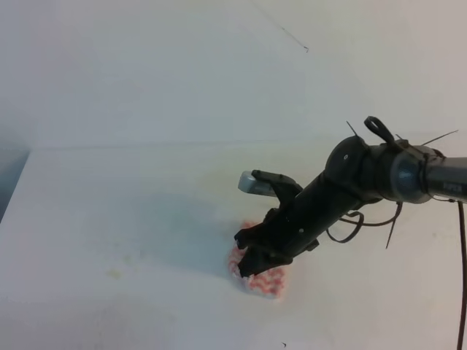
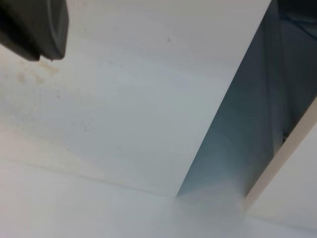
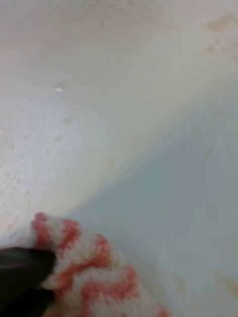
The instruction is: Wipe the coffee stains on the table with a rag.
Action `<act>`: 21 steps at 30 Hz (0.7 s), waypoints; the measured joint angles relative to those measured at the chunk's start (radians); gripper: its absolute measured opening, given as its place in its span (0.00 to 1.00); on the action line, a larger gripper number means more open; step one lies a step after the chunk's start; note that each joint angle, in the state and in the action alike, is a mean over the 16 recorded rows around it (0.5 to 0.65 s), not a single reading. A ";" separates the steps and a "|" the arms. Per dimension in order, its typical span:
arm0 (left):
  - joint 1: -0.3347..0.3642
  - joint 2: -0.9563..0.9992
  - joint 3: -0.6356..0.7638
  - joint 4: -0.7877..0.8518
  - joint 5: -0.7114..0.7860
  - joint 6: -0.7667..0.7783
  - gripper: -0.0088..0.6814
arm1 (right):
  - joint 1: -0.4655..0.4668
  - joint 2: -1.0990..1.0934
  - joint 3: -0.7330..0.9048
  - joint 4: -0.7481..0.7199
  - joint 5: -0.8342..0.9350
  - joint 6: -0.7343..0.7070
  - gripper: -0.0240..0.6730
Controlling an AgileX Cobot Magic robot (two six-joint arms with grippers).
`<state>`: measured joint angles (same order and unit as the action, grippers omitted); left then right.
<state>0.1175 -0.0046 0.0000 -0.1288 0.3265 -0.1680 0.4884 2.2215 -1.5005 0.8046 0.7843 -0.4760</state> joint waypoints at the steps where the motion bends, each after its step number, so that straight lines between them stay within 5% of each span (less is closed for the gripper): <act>1: 0.000 -0.002 0.003 0.000 0.000 0.000 0.01 | 0.005 0.005 0.000 0.013 0.000 -0.002 0.07; 21: 0.000 0.002 0.000 0.000 0.000 0.000 0.01 | 0.066 0.029 -0.010 0.135 -0.227 -0.018 0.06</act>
<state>0.1175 -0.0031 0.0000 -0.1288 0.3265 -0.1680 0.5539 2.2504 -1.5106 0.9392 0.5574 -0.4937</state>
